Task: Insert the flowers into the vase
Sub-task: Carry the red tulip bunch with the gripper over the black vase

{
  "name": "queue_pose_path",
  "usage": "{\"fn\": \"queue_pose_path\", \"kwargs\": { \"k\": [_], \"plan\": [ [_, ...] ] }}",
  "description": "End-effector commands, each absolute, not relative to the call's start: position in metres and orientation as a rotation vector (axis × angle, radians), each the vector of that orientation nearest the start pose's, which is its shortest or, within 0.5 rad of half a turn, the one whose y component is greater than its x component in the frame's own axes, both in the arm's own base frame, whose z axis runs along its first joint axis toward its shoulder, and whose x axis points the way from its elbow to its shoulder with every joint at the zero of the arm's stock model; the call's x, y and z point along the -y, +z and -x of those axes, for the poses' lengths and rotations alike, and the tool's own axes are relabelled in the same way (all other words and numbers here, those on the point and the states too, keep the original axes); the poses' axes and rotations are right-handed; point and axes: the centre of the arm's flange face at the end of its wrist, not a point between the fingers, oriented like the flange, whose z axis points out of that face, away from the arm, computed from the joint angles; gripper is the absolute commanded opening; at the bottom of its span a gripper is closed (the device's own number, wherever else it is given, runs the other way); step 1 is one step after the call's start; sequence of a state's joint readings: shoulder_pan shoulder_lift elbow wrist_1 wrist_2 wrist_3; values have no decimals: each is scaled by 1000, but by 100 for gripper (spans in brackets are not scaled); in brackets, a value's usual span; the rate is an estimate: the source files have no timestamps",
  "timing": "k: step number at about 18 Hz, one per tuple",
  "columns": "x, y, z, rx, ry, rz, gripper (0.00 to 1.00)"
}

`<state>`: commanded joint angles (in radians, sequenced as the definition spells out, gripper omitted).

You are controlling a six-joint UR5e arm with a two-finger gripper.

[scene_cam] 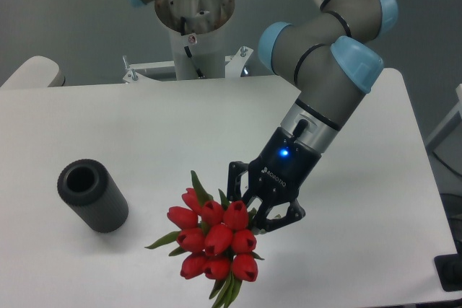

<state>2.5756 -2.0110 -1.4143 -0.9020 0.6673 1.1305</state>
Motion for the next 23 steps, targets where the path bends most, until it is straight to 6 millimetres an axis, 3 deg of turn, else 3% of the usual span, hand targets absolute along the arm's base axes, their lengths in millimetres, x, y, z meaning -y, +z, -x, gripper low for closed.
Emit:
{"fn": "queue_pose_path", "kwargs": {
  "k": [8,16,21,23],
  "plan": [
    [-546,421,438,-348,-197,2108,30],
    [-580,435,385,-386,-269,2033,30],
    [-589,439,368,-382,-299,2031,30],
    [-600,440,350,-415,-324,2016,30]
  ]
}}
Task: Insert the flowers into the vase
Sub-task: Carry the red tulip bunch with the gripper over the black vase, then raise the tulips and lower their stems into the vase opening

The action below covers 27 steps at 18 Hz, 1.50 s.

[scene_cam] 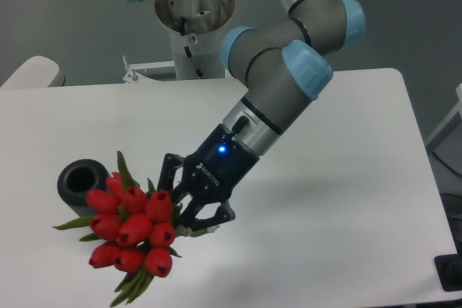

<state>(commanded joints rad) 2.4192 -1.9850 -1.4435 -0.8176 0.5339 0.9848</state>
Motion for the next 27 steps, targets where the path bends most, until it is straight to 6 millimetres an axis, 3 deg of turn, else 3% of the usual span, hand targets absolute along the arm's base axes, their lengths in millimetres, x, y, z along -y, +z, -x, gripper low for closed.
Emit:
{"fn": "queue_pose_path", "kwargs": {
  "k": [6,12,15,18,23,27],
  "plan": [
    [-604,452,326,-409,-465,1897,27],
    [-580,466,302,-451,-542,1733,28],
    [-579,477,291,-477,-550,1702,28],
    [-576,473,276,-482,-608,1658,28],
    [-552,468,243,-486,-634,1645,28],
    [-553,467,219,-515,-657,1640,27]
  ]
}}
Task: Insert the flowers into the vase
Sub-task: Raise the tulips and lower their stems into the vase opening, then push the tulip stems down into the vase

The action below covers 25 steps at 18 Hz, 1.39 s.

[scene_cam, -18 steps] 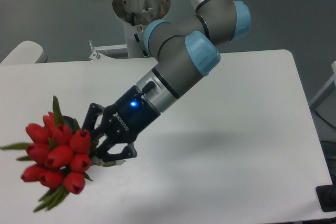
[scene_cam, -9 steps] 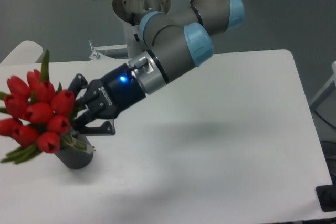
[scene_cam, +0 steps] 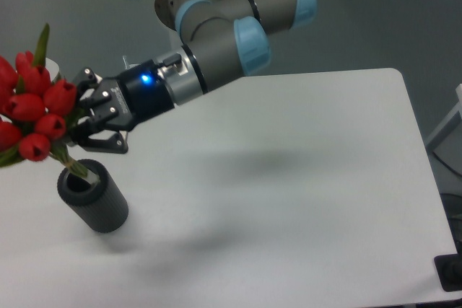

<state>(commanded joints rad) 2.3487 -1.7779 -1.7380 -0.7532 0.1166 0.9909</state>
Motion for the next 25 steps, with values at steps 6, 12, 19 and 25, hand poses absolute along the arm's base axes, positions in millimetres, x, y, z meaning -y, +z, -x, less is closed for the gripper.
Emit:
{"fn": "queue_pose_path", "kwargs": {
  "k": [6,12,19,25],
  "plan": [
    [-565,456,200,-578,-663,1621,27],
    [-565,444,202,-584,-656,1619,27],
    [-565,414,204,-604,-643,1613,27],
    [-569,364,212,-628,-628,1605,27]
  ]
}}
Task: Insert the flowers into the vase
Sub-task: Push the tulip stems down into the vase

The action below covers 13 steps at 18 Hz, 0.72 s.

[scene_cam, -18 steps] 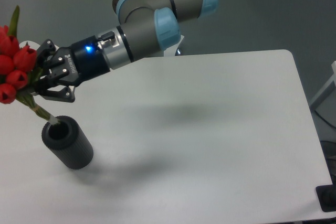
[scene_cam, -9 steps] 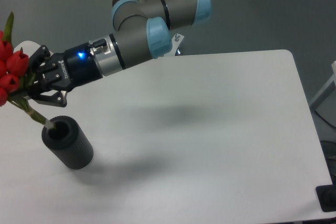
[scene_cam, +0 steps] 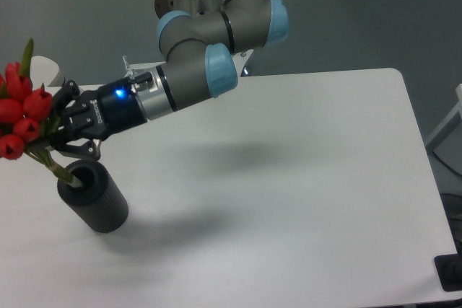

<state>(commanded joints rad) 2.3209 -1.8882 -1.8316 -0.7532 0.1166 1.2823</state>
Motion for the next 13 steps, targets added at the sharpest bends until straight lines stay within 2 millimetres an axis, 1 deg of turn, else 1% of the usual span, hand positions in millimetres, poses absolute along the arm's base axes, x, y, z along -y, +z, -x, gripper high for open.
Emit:
{"fn": "queue_pose_path", "kwargs": {
  "k": [3,4,5,6,8,13],
  "plan": [
    [-573,344,221,-625,-627,1609,27],
    [-571,334,230,-612,-621,1614,28],
    [-569,327,234,-606,-618,1616,28],
    [-566,320,235,-598,-620,1619,28],
    [-560,314,238,-597,-608,1618,28],
    [-556,303,235,-589,-618,1625,30]
  ]
}}
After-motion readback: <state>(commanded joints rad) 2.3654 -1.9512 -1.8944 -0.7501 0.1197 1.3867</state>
